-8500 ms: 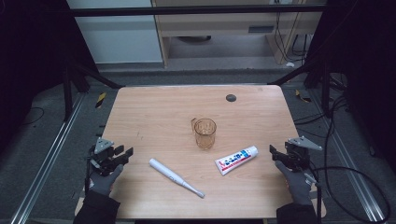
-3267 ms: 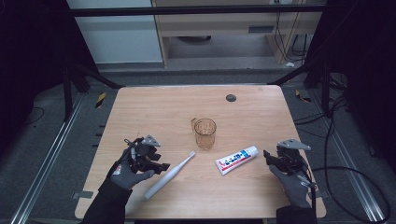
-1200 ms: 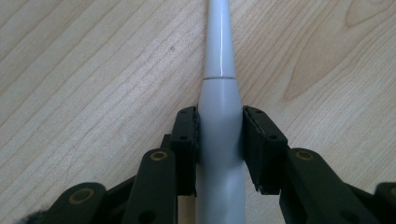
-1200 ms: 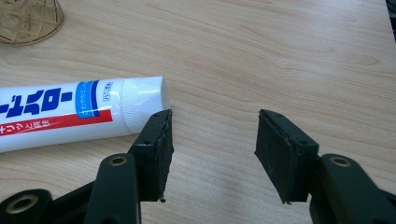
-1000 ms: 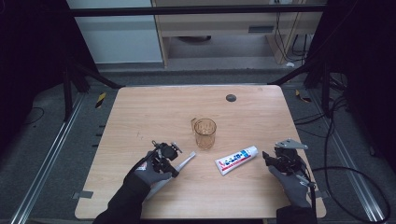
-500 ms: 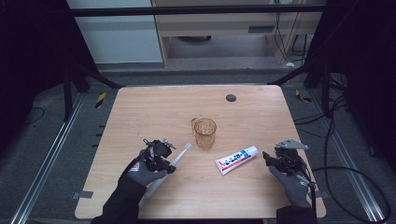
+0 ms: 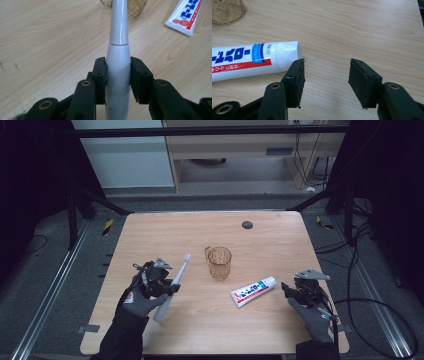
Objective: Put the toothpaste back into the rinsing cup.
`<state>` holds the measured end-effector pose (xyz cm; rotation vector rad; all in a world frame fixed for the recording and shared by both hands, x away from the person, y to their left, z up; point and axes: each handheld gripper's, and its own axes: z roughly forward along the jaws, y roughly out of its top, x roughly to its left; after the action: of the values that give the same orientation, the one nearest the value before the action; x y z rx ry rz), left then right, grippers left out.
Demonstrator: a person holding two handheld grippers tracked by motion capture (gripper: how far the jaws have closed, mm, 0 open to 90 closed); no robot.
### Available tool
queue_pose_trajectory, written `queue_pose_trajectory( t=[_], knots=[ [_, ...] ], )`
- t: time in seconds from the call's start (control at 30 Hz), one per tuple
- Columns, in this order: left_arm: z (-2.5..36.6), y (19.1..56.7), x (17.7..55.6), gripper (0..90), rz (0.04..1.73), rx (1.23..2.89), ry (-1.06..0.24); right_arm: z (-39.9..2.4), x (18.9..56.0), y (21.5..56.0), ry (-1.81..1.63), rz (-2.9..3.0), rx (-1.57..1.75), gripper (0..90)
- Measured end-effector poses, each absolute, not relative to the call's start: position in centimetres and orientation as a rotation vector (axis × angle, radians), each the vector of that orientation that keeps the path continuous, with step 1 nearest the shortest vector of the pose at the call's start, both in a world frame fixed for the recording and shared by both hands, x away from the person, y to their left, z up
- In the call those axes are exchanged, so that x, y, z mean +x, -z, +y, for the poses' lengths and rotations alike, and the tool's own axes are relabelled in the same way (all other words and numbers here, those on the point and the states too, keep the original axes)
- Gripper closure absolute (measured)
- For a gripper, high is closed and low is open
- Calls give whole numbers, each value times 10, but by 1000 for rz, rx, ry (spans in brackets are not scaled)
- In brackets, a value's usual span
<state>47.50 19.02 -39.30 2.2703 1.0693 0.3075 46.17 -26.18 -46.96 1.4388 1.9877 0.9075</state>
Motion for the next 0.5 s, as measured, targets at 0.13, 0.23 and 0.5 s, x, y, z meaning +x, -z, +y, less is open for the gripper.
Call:
queue_pose_trajectory(
  t=[0.13, 0.23, 0.5],
  knots=[
    [194, 382, 475, 673, 1073, 2208, -376, -262, 462, 469, -908, 1982, 1442, 463],
    [197, 373, 477, 673, 1072, 2158, -421, -262, 462, 469, -908, 1979, 1443, 463],
    [198, 350, 485, 673, 1070, 2008, -528, -262, 462, 470, -905, 1972, 1438, 463]
  ],
)
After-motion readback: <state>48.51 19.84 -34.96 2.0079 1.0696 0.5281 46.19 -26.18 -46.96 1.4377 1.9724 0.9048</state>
